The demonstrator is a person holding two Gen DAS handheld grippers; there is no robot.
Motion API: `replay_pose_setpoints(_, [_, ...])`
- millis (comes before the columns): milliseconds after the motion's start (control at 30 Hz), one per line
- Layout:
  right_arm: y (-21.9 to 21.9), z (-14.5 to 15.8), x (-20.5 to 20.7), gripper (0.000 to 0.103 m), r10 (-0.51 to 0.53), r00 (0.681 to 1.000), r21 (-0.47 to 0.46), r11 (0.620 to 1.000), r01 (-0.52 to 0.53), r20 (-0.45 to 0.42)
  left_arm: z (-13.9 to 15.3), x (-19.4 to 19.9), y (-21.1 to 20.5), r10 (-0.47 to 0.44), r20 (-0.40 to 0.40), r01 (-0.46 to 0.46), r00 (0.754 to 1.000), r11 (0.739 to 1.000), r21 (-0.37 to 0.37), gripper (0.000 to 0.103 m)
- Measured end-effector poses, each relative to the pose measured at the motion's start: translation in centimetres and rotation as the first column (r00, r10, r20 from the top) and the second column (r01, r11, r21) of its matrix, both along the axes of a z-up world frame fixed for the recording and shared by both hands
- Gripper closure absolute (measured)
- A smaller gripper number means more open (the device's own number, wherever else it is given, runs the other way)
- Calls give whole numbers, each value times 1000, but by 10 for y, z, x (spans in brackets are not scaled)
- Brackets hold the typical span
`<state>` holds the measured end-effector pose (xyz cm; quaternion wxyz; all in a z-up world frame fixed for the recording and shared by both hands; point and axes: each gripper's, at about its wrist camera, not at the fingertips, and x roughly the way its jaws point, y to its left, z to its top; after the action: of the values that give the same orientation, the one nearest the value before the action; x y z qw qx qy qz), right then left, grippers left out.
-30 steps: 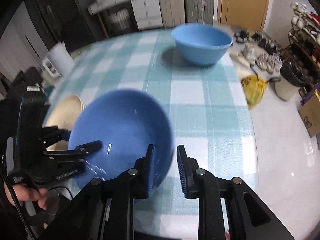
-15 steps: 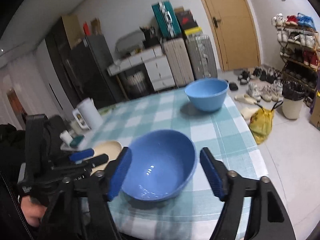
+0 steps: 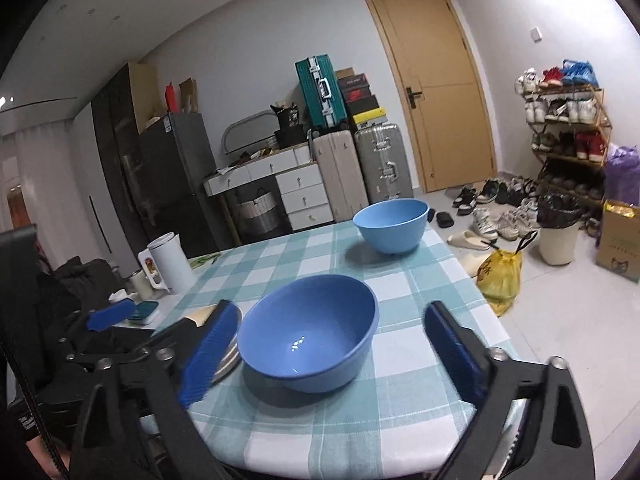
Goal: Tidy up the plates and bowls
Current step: 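Pull both grippers back and move them toward the last light blue bowl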
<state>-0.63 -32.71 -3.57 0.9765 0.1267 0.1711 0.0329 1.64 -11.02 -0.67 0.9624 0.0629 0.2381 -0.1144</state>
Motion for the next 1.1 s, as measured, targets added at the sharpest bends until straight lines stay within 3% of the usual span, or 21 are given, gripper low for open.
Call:
replay_pose_setpoints(233, [19, -7, -31, 1, -3, 999, -77, 997, 5, 36, -13, -4, 7, -9, -82, 1, 997, 995, -96, 0])
replay_pose_setpoints(1100, [15, -30, -26, 1, -44, 999, -55, 998, 42, -26, -38, -9, 9, -6, -151, -11, 989, 994, -113, 0])
